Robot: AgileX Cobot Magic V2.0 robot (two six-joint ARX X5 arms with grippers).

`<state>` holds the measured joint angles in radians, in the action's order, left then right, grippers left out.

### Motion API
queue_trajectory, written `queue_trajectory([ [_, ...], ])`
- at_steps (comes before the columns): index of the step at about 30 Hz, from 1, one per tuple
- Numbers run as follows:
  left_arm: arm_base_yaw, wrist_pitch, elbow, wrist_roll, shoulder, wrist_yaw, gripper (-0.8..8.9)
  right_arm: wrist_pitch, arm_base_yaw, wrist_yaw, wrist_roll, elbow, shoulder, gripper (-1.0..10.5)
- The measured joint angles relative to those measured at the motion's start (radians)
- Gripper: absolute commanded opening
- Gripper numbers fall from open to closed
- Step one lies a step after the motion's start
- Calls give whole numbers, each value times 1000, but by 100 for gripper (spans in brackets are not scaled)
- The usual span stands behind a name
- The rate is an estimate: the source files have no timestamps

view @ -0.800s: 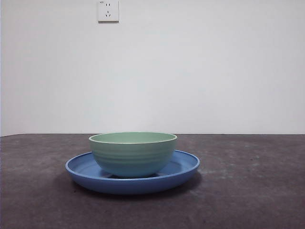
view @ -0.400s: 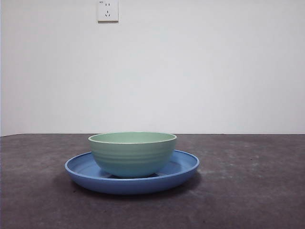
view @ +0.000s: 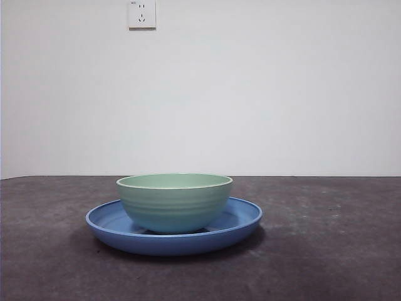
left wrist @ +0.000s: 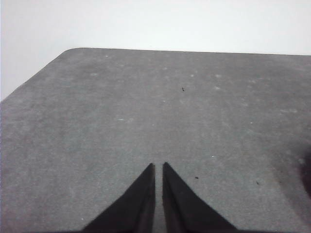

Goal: Place the green bowl on the blue plate

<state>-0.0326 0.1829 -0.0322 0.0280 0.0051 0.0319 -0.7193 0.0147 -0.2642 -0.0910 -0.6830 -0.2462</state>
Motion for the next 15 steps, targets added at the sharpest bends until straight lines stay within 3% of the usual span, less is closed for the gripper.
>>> queue_trajectory([
  [6,0,0,0,0,0,0,24,323,13,11,39,275,88,38],
  [10,0,0,0,0,0,0,24,496,13,73,60,448,124,38],
  [15,0,0,0,0,0,0,24,557,13,160,68,581,178,38],
])
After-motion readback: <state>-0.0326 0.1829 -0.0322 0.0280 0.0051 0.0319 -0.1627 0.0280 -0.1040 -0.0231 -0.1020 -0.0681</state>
